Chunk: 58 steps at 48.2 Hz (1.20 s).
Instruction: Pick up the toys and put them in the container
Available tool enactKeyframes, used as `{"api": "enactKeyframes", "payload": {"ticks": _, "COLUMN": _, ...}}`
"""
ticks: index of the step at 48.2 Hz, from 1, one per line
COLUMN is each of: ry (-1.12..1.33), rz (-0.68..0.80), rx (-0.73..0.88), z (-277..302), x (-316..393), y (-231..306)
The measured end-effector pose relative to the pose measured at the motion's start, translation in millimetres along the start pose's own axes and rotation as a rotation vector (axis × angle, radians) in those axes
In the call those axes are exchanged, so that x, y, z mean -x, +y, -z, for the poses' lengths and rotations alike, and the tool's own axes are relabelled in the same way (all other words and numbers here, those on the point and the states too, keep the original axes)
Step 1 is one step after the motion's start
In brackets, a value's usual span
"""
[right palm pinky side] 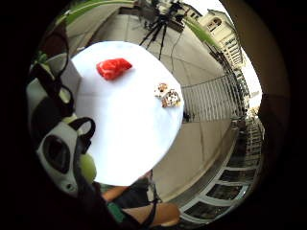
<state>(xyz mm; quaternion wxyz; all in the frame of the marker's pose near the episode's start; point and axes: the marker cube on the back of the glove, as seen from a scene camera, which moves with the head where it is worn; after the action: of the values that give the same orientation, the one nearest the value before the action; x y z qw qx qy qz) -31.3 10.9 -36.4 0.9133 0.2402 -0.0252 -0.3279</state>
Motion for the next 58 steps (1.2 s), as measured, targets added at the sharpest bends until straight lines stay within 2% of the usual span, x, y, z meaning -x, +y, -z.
{"api": "enactKeyframes", "payload": {"ticks": 6, "ry": 0.001, "rz": 0.049, "rx": -0.007, "z": 27, "x": 68, "y": -18}}
{"api": "enactKeyframes", "payload": {"ticks": 15, "ry": -0.027, "rz": 0.132, "rx": -0.004, "z": 24, "x": 151, "y": -35}}
{"api": "enactKeyframes", "payload": {"ticks": 27, "ry": -0.003, "rz": 0.155, "rx": 0.087, "z": -3, "x": 203, "y": -32}}
{"api": "enactKeyframes", "payload": {"ticks": 35, "ry": -0.028, "rz": 0.162, "rx": 0.220, "z": -35, "x": 189, "y": -55}}
{"api": "enactKeyframes", "payload": {"ticks": 39, "ry": -0.105, "rz": 0.235, "rx": 0.327, "z": -42, "x": 183, "y": -59}}
{"api": "enactKeyframes", "payload": {"ticks": 47, "ry": -0.048, "rz": 0.251, "rx": 0.300, "z": -35, "x": 190, "y": -38}}
{"api": "enactKeyframes", "payload": {"ticks": 51, "ry": -0.014, "rz": 0.263, "rx": 0.250, "z": -28, "x": 151, "y": -54}}
{"api": "enactKeyframes", "payload": {"ticks": 58, "ry": 0.041, "rz": 0.165, "rx": 0.207, "z": -18, "x": 48, "y": -73}}
